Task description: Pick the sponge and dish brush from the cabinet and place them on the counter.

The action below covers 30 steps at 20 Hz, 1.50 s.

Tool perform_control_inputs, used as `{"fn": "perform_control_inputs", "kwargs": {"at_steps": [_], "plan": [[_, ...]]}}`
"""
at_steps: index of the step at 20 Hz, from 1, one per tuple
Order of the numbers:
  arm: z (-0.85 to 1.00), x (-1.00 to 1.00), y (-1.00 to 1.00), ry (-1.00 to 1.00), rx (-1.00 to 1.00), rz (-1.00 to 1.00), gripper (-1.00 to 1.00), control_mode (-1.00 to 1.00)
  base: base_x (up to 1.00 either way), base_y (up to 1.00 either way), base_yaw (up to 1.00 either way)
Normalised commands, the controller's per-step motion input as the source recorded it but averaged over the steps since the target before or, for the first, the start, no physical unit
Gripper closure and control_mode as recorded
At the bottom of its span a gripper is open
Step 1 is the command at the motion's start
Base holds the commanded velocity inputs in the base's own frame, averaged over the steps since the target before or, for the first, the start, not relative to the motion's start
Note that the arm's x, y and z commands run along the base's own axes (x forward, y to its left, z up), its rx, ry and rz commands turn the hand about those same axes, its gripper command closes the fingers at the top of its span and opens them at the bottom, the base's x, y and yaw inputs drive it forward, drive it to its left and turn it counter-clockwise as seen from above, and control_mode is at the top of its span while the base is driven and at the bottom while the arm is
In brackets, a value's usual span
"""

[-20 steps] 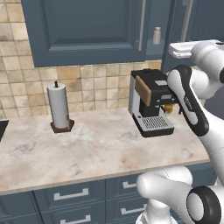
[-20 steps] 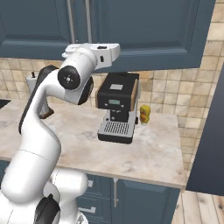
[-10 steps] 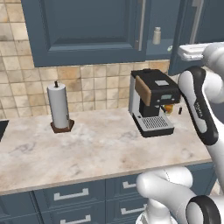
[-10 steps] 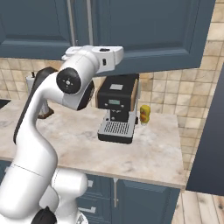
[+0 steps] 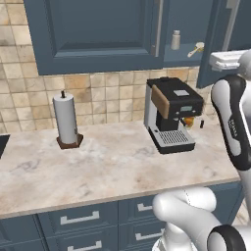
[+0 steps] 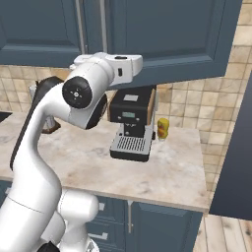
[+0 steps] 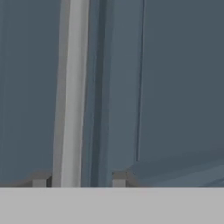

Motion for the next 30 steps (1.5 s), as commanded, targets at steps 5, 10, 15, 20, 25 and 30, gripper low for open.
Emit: {"fn": "perform_control_inputs", "kwargs": {"at_steps": [5, 10, 15, 20, 25, 30], "plan": [[0.01, -0.28, -0.31, 0.01, 0.0, 0.0, 1.0, -1.0, 0.0, 0.0, 0.0], [0.0, -0.07, -0.12, 0.0, 0.0, 0.0, -1.0, -1.0, 0.0, 0.0, 0.0], [0.0, -0.1, -0.09, -0.01, 0.0, -0.01, -1.0, -1.0, 0.0, 0.0, 0.0], [0.12, -0.53, -0.26, -0.08, 0.02, -0.1, -1.0, -1.0, 0.0, 0.0, 0.0], [0.1, -0.6, -0.04, -0.13, 0.0, -0.18, -1.0, -1.0, 0.0, 0.0, 0.0], [0.01, -0.52, 0.22, -0.07, 0.0, -0.19, -1.0, -1.0, 0.0, 0.0, 0.0]]}}
